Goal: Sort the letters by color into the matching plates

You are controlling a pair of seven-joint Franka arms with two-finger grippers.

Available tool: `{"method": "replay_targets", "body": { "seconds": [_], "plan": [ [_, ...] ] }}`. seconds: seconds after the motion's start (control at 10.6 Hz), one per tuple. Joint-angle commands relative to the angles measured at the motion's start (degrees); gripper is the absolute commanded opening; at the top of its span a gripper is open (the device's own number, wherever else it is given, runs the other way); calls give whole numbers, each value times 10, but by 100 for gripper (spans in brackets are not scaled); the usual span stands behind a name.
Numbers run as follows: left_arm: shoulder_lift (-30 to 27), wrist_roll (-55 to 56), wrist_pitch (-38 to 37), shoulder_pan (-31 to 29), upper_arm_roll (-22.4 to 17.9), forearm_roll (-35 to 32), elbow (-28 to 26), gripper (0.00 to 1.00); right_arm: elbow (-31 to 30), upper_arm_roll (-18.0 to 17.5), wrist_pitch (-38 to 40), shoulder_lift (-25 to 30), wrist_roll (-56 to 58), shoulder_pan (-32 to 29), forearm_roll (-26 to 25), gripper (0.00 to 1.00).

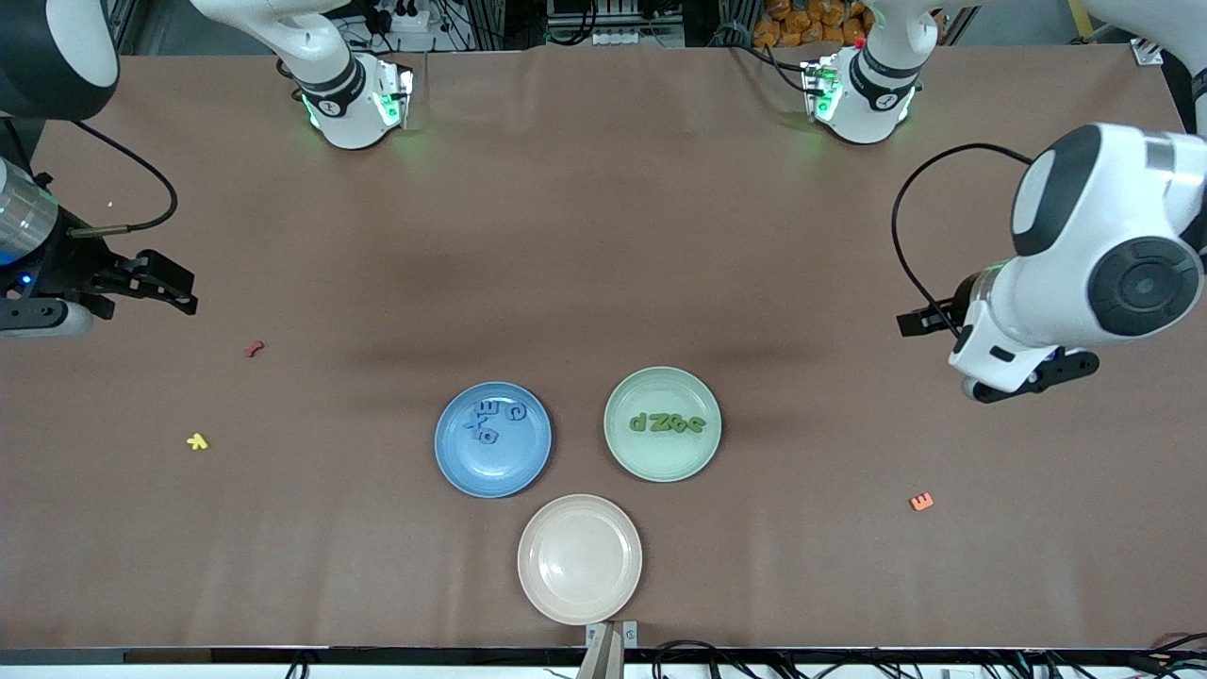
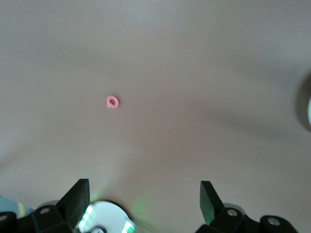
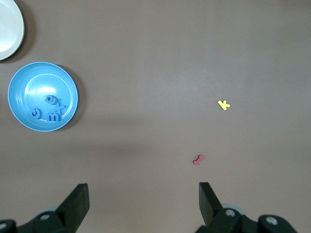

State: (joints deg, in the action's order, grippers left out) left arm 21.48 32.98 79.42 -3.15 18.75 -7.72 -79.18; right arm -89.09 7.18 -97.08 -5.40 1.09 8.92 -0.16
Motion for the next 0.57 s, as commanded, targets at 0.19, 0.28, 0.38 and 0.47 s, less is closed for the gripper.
{"method": "replay_targets", "body": {
  "seconds": [0.19, 0.28, 0.38, 0.47],
  "plan": [
    [-62, 33, 5, -30, 4, 70, -74, 100, 4, -1, -24, -5, -6, 7, 9, 100],
    [-75, 40, 30, -30, 4, 78, -104, 100, 6, 0, -23, -4, -8, 10, 9, 100],
    [-92, 49, 63, -30, 4, 83, -141, 100, 2, -1, -21, -4, -6, 9, 9, 100],
    [-107, 55, 92, -30, 4, 83, -175, 100, 2, -1, -21, -4, -6, 8, 9, 100]
  ]
}}
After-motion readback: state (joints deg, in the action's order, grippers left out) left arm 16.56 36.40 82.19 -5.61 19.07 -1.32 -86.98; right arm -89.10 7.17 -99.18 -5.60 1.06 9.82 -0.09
